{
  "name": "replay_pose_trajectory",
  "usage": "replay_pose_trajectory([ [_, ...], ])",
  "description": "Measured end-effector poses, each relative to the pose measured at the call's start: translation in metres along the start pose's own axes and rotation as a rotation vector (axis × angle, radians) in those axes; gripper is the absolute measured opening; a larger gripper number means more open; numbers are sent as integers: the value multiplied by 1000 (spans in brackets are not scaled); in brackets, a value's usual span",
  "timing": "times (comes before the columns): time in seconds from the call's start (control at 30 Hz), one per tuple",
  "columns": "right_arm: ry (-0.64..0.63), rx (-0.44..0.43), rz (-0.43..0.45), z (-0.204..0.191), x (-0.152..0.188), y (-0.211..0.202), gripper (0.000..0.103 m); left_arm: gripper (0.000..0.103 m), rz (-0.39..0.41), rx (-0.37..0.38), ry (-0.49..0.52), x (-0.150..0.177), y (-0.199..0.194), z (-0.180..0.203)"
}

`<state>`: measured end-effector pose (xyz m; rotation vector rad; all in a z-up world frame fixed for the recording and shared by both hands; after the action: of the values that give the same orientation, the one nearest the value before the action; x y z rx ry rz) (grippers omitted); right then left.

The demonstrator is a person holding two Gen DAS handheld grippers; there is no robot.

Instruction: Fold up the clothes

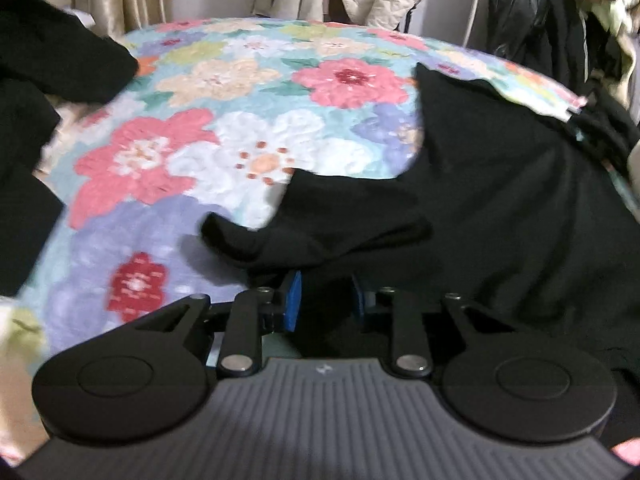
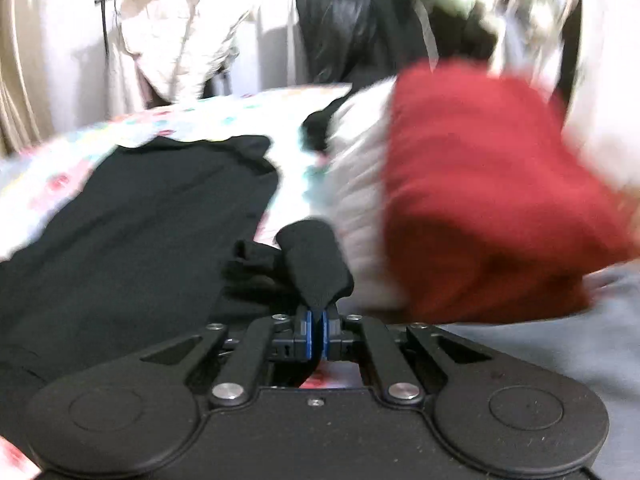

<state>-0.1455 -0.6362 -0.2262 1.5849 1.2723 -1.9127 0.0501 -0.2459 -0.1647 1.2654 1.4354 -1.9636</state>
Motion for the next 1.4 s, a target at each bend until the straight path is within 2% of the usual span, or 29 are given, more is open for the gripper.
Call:
replay_pose_trajectory([
  [0.03,-33,34,13,4,-3,-10,6,26,-2,-12,6,1,-1,-6],
  [0.17,-61,66,-35,6,2,-4,6,26,-11,-47,-26,4,-4,-23],
  [0.27,-26,80,-62,12,5,6,6,26,-15,-77,-11,7,-7,-33],
  [0.37,-17,125,-51,21,4,-2,5,26,-22,-91,6,8,-10,-39],
  [0.5,-177,195,-16,11,5,-8,4,32,-11,-96,-6,2,-13,-46],
  [0.6,-237,174,8,1,1,-11,5,38,0,-92,-17,1,-18,-46],
  [0.77,-314,8,97,-48,-15,-19,6,41,34,-61,-25,-2,-26,-31],
  [0.87,-485,-225,196,-114,-11,-37,8,41,59,-29,28,-8,-34,-11],
  [0.93,-686,-350,91,-149,26,-34,10,42,92,24,74,-14,-42,10],
  [0.97,-720,-388,29,-155,45,-31,10,44,109,52,97,-17,-46,21],
  [1.03,-660,-454,-76,-154,67,-29,11,51,143,108,142,-23,-55,42],
  [1.1,-622,-464,-104,-147,69,-30,18,54,155,189,170,-25,-59,69],
  [1.13,-594,-463,-109,-144,66,-32,25,54,160,231,183,-26,-62,83],
  [1.17,-548,-470,-122,-141,62,-32,31,56,165,273,196,-27,-64,97],
  [1.27,-346,-487,-135,-125,43,-29,37,59,161,371,192,-24,-69,127],
  [1.37,-233,-428,-138,-104,36,-22,50,61,126,433,177,-13,-67,144],
  [1.4,-260,-388,-146,-98,39,-18,50,61,114,442,182,-9,-66,148],
])
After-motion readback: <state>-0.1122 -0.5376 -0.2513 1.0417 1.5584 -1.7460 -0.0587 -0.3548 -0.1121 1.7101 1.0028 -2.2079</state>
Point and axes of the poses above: each gripper's, at about its wrist camera, not at the fingertips, and y roughly the way its jaws point, z to its right, x to its underside, the point moved 9 cm from there along y, roughly the way its jaws point, and after that the axes turned 13 degrees about z, right-handed, at the moved point
